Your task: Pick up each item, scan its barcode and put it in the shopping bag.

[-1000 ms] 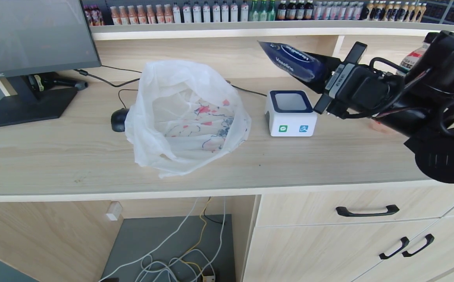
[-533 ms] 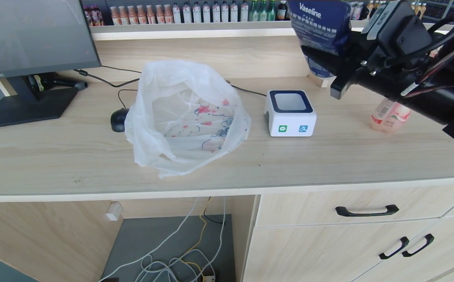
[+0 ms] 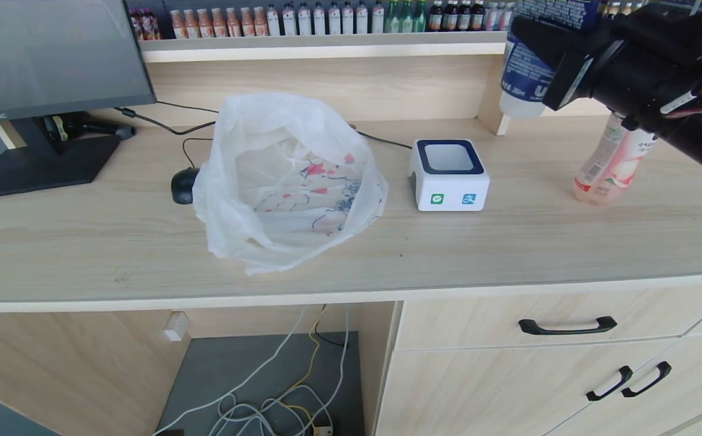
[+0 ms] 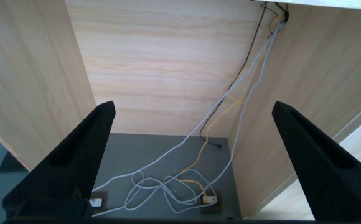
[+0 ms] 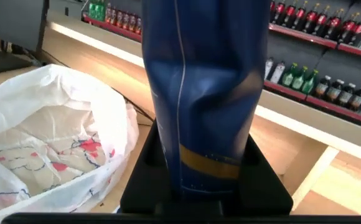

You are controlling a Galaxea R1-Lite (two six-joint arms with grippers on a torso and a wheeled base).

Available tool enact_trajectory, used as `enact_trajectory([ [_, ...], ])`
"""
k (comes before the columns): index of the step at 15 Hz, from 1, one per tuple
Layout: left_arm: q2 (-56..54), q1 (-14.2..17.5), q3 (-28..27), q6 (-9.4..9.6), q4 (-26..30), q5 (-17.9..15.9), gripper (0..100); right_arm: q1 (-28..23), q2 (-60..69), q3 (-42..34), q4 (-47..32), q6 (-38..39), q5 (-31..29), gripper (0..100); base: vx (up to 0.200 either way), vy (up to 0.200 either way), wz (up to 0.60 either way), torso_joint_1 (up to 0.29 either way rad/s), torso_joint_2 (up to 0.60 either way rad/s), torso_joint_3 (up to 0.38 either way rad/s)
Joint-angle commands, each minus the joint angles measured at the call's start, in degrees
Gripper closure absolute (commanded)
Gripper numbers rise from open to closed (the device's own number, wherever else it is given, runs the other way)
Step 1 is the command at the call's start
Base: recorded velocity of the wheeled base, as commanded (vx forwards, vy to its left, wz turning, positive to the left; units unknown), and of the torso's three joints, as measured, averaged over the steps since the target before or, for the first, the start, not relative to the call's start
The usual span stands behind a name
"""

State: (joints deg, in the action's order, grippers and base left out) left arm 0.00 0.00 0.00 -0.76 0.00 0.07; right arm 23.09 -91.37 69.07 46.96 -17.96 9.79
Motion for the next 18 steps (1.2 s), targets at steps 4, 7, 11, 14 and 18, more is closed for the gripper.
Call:
enact_trajectory([
  [4, 0.00, -0.18, 0.00, 1.20, 0.09, -0.07, 0, 2.49, 1.90, -0.78, 2.00, 6.44, -8.82, 100, 0.000, 0.000, 0.00, 0.000, 0.00, 0.000],
  [7, 0.09, 0.00, 0.00, 0.05, 0.00, -0.07, 0, 2.40, 1.19, -2.45, 4.81, 6.53, -9.17, 100, 0.000, 0.000, 0.00, 0.000, 0.00, 0.000],
  [11, 0.09, 0.00, 0.00, 0.05, 0.09, -0.07, 0, 2.40, 1.37, -4.12, 5.69, 6.62, -9.26, 100, 0.000, 0.000, 0.00, 0.000, 0.00, 0.000],
  [14, 0.00, 0.00, 0.00, -0.04, 0.09, -0.07, 0, 2.40, 1.54, -6.41, 5.78, 7.85, -9.96, 100, 0.000, 0.200, 0.00, 0.002, 0.01, 0.005],
  [18, 0.09, 0.00, 0.00, -0.04, 0.09, -0.07, 0, 2.40, 1.54, -6.58, 5.78, 8.11, -10.76, 100, 0.000, 0.200, 0.00, 0.007, 0.00, -0.002],
])
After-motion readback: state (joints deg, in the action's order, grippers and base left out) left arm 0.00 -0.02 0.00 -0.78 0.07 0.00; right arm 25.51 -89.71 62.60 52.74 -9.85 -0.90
